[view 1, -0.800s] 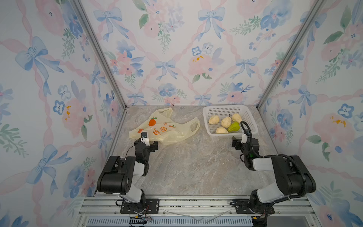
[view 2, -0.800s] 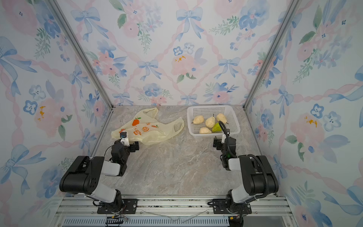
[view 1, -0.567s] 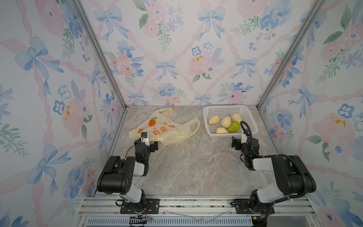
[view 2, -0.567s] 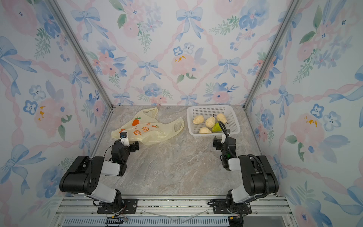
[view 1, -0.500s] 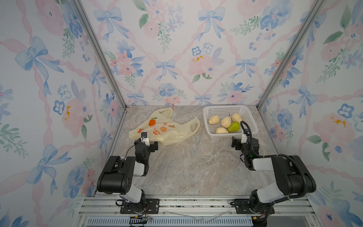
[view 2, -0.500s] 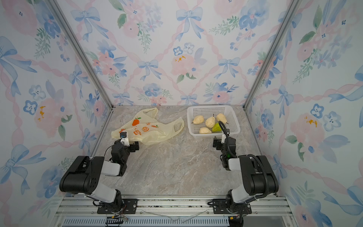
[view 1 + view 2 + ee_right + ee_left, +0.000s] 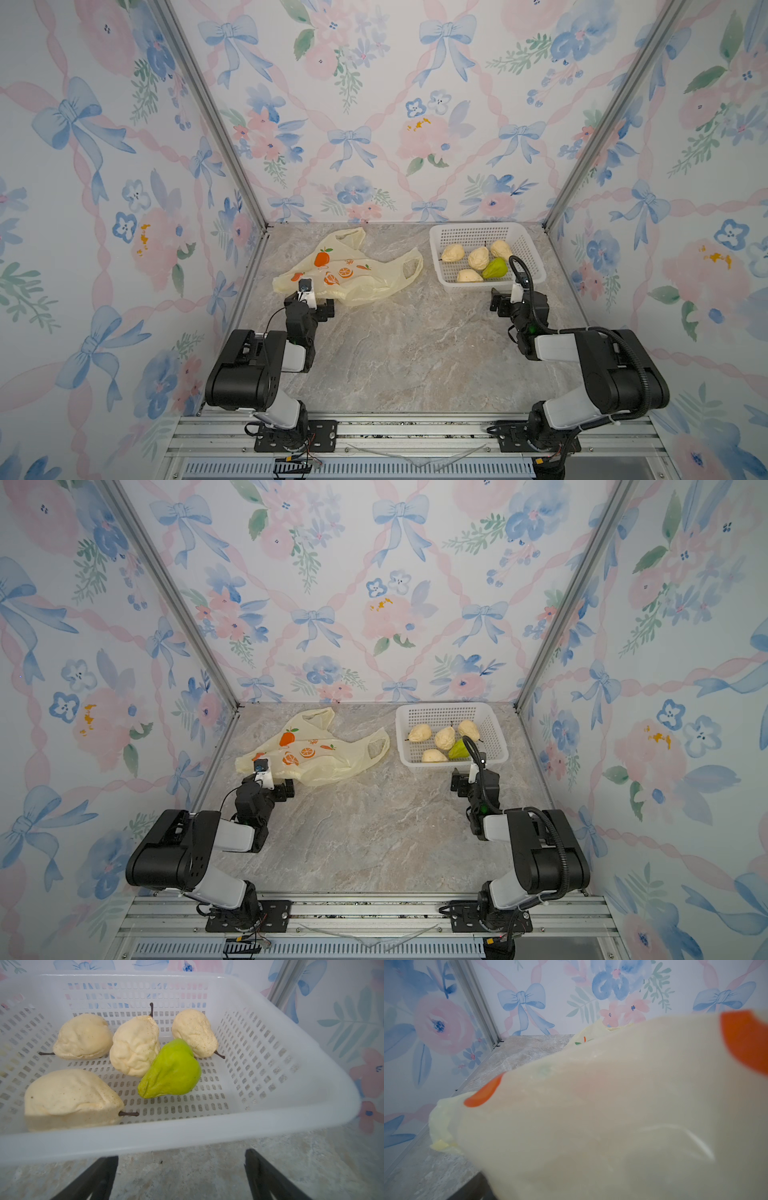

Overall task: Place the pears into plastic bags & tie knots
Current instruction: Move the plastic bag to the center of the board.

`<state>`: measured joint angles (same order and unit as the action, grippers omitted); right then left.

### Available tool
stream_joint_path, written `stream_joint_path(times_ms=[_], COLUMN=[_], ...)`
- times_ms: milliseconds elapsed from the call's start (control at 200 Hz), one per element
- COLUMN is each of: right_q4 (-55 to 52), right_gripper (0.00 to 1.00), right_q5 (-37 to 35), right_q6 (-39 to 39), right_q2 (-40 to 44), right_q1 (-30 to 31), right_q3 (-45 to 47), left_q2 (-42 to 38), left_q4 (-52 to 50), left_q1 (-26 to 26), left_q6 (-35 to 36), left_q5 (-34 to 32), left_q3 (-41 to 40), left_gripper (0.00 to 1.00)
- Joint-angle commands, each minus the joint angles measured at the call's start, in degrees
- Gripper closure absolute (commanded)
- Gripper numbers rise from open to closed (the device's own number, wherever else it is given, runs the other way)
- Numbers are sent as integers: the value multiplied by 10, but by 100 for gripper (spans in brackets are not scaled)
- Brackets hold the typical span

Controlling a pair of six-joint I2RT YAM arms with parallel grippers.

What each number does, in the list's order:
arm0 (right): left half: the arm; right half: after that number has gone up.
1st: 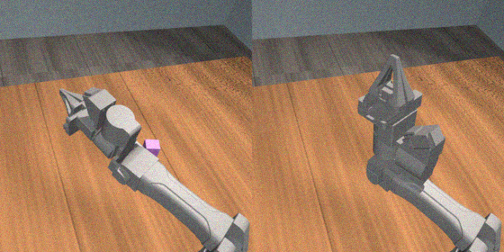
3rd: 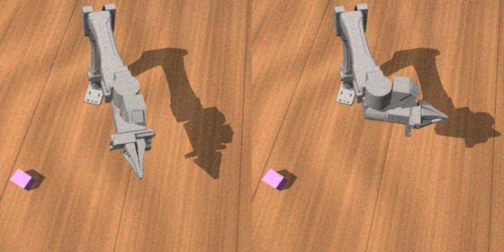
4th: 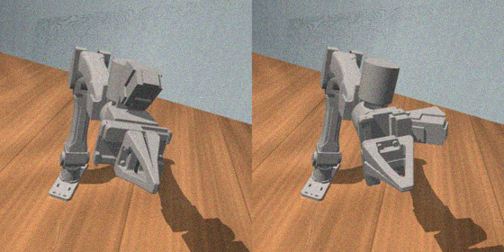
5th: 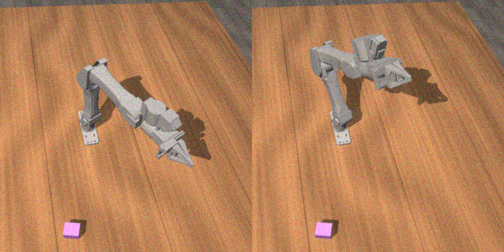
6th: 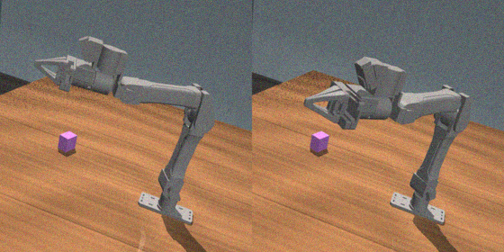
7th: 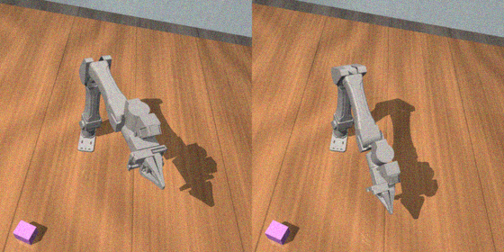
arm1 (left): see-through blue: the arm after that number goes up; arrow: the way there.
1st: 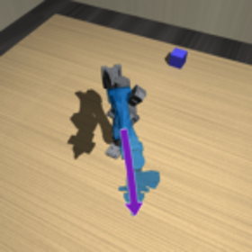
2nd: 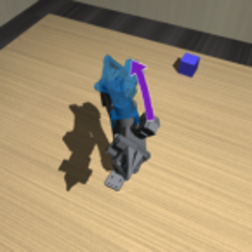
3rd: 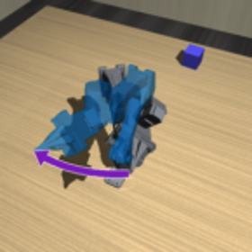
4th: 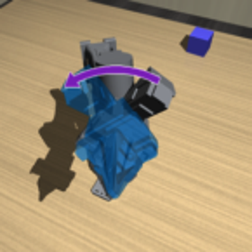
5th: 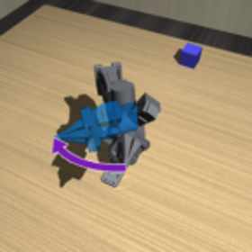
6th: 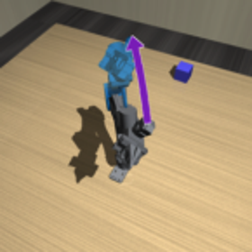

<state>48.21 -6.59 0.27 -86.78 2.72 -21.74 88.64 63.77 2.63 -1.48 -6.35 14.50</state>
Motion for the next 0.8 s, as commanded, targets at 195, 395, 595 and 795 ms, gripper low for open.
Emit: stream_joint_path(times_ms=[195,395,595,795], right_q4=[-211,-384,-483,-561], right_gripper=[4,3,2,5], right_q5=[-32,13,115,156], right_q6=[-28,-60,-79,-73], right_q2=[198,236,177,52], right_q1=[4,23,80,189], right_q3=[-48,-154,-292,-445], left_q2=[-178,-350,-444,-490], left_q4=[-264,-509,-686,-774], left_q1=[0,-3,-5,-5], left_q6=[-41,-171,-193,-187], left_q5=[-136,-217,-184,-145], left_q3=[68,118,173,222], left_gripper=[2,2,6,11])
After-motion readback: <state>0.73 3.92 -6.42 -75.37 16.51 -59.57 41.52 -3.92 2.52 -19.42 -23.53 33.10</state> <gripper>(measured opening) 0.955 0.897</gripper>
